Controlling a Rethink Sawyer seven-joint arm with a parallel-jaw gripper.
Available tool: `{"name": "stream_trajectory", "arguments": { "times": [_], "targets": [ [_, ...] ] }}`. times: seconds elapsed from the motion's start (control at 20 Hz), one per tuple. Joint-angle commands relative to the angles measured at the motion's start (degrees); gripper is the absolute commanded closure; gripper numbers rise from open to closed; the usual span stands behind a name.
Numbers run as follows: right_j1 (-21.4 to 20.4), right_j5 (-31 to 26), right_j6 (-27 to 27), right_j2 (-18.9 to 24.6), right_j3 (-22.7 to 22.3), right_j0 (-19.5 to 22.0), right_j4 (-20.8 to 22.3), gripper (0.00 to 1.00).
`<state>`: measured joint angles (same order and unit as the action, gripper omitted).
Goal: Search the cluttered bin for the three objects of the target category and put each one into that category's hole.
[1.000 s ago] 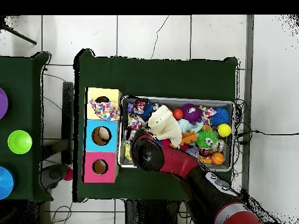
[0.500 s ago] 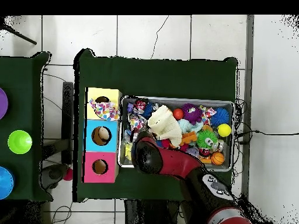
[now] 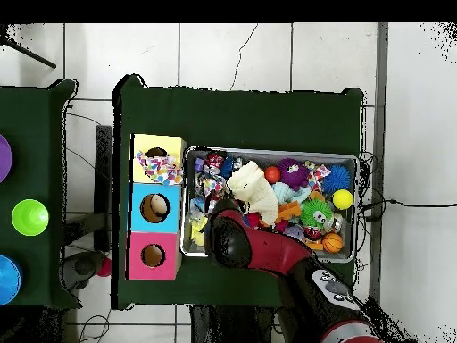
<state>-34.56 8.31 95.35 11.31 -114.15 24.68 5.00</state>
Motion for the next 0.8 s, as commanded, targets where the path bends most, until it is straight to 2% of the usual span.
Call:
{"name": "stream_trajectory", "arguments": {
  "times": [0.05, 0.3, 0.65, 0.8],
  "targets": [
    [1.7, 4.1, 12.4, 2.3, 3.3, 2.6, -1.0, 0.0],
    [2.8, 4.5, 14.8, 5.9, 1.8, 4.9, -2.2, 0.0],
    [3.8, 3.8, 15.3, 6.9, 1.5, 4.9, -3.7, 0.0],
    [5.0, 2.6, 16.2, 8.6, 0.9, 5.5, -4.8, 0.0]
  ]
}}
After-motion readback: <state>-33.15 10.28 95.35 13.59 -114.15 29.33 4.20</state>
